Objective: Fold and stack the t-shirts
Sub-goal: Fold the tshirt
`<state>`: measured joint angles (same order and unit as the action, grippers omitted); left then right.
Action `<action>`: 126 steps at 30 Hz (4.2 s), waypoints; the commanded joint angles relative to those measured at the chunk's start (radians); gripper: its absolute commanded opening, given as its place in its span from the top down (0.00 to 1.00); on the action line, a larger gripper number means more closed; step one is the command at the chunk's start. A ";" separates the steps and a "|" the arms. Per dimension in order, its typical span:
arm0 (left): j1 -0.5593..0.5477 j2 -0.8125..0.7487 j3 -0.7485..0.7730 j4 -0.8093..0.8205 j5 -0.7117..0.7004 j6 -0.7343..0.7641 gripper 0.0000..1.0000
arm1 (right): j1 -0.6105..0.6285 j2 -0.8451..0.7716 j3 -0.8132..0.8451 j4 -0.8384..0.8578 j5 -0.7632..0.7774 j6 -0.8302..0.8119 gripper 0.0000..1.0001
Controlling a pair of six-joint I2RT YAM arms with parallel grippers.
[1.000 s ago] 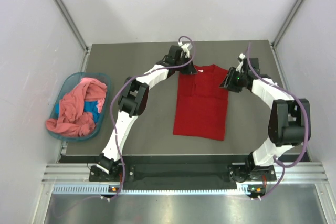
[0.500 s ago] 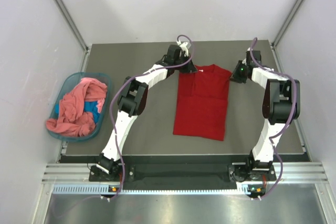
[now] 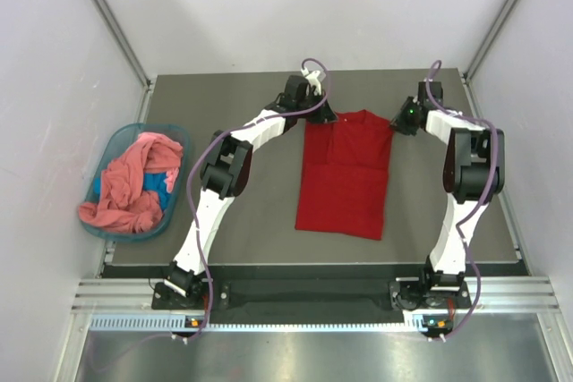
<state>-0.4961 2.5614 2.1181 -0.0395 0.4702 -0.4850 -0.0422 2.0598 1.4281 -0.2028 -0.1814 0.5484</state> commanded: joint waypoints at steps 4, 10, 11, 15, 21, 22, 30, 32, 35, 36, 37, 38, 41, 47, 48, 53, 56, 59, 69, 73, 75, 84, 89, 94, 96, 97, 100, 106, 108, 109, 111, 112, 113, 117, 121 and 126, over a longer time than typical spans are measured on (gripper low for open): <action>0.011 -0.058 -0.021 0.089 0.016 -0.009 1.00 | -0.004 0.078 0.097 0.052 -0.012 0.031 0.78; 0.014 -0.058 -0.041 0.084 0.007 -0.012 1.00 | -0.004 0.111 0.121 0.088 -0.036 0.042 0.78; 0.014 -0.058 -0.044 0.084 0.007 -0.012 1.00 | -0.004 0.111 0.120 0.101 -0.046 0.047 0.78; 0.018 -0.056 -0.059 0.084 0.008 -0.015 1.00 | -0.004 0.106 0.092 0.190 -0.116 0.079 0.78; 0.024 -0.056 -0.070 0.085 0.007 -0.018 1.00 | -0.001 0.129 0.092 0.261 -0.133 0.145 0.80; 0.024 -0.056 -0.070 0.084 0.007 -0.021 1.00 | -0.001 0.129 0.091 0.263 -0.133 0.150 0.81; 0.024 -0.052 -0.069 0.092 0.016 -0.036 1.00 | 0.019 0.051 0.144 0.110 0.005 0.053 0.79; 0.024 -0.050 -0.067 0.093 0.021 -0.044 1.00 | 0.034 0.036 0.152 0.079 0.048 -0.001 0.77; 0.025 -0.041 -0.063 0.095 0.025 -0.055 1.00 | 0.063 0.025 0.173 0.025 0.109 -0.060 0.74; 0.027 -0.038 -0.063 0.096 0.025 -0.056 1.00 | 0.068 0.028 0.183 0.013 0.128 -0.076 0.73; 0.027 -0.038 -0.063 0.098 0.027 -0.058 1.00 | 0.077 0.033 0.187 -0.016 0.140 -0.096 0.73; 0.027 -0.035 -0.061 0.099 0.028 -0.060 1.00 | 0.082 0.037 0.195 -0.035 0.152 -0.105 0.72; 0.028 -0.033 -0.060 0.101 0.030 -0.063 1.00 | 0.090 0.045 0.212 -0.069 0.171 -0.114 0.72; 0.031 -0.035 -0.056 0.105 0.035 -0.064 1.00 | 0.136 0.037 0.226 -0.090 0.267 -0.185 0.72; 0.031 -0.035 -0.056 0.104 0.035 -0.064 1.00 | 0.139 0.037 0.226 -0.090 0.275 -0.188 0.72; 0.033 -0.038 -0.056 0.105 0.035 -0.063 1.00 | 0.153 0.016 0.196 -0.064 0.295 -0.226 0.72; 0.033 -0.035 -0.056 0.107 0.036 -0.064 1.00 | 0.159 0.014 0.198 -0.064 0.295 -0.257 0.71; 0.033 -0.033 -0.058 0.107 0.039 -0.064 1.00 | 0.163 0.016 0.200 -0.078 0.299 -0.274 0.71; 0.034 -0.026 -0.056 0.104 0.030 -0.069 1.00 | 0.168 0.027 0.196 -0.080 0.252 -0.300 0.71; 0.036 -0.017 -0.035 0.064 -0.015 -0.073 1.00 | 0.169 0.030 0.189 -0.070 0.253 -0.301 0.72; 0.037 -0.006 -0.026 0.044 -0.024 -0.073 1.00 | 0.168 0.033 0.192 -0.067 0.257 -0.301 0.72; 0.039 0.013 -0.012 0.044 -0.022 -0.084 1.00 | 0.176 0.013 0.196 -0.081 0.257 -0.334 0.71; 0.039 0.016 -0.009 0.046 -0.012 -0.086 1.00 | 0.180 -0.010 0.187 -0.064 0.204 -0.402 0.70; 0.041 0.017 -0.010 0.047 -0.008 -0.087 1.00 | 0.192 -0.012 0.204 -0.073 0.198 -0.458 0.70; 0.041 0.017 -0.010 0.049 -0.005 -0.092 1.00 | 0.194 -0.003 0.209 -0.090 0.207 -0.461 0.70; 0.039 0.019 -0.010 0.050 -0.004 -0.093 1.00 | 0.196 0.000 0.206 -0.093 0.217 -0.461 0.71; 0.041 0.017 -0.010 0.050 -0.001 -0.095 1.00 | 0.196 0.011 0.206 -0.098 0.229 -0.464 0.71; 0.039 0.014 -0.010 0.058 0.005 -0.096 1.00 | 0.196 0.068 0.233 -0.132 0.244 -0.472 0.71; 0.039 0.016 -0.010 0.061 0.007 -0.098 1.00 | 0.196 0.077 0.236 -0.135 0.247 -0.473 0.71; 0.039 0.016 -0.010 0.062 0.007 -0.098 1.00 | 0.197 0.088 0.244 -0.136 0.247 -0.475 0.71; 0.039 0.016 -0.010 0.062 0.005 -0.098 1.00 | 0.196 0.097 0.253 -0.142 0.253 -0.478 0.71; 0.041 0.017 -0.010 0.064 0.007 -0.099 1.00 | 0.196 0.106 0.262 -0.144 0.253 -0.481 0.71; 0.039 0.017 -0.010 0.066 0.005 -0.101 1.00 | 0.196 0.112 0.268 -0.148 0.255 -0.484 0.71; 0.039 0.022 -0.010 0.070 0.008 -0.107 1.00 | 0.196 0.140 0.307 -0.173 0.254 -0.484 0.72; 0.039 0.022 -0.012 0.076 0.012 -0.113 1.00 | 0.197 0.166 0.342 -0.201 0.255 -0.475 0.73; 0.039 0.022 -0.014 0.078 0.015 -0.118 1.00 | 0.199 0.186 0.365 -0.244 0.260 -0.459 0.78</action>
<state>-0.4667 2.5855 2.0666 -0.0067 0.4801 -0.6014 0.1432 2.2292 1.7416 -0.4255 0.0612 0.0811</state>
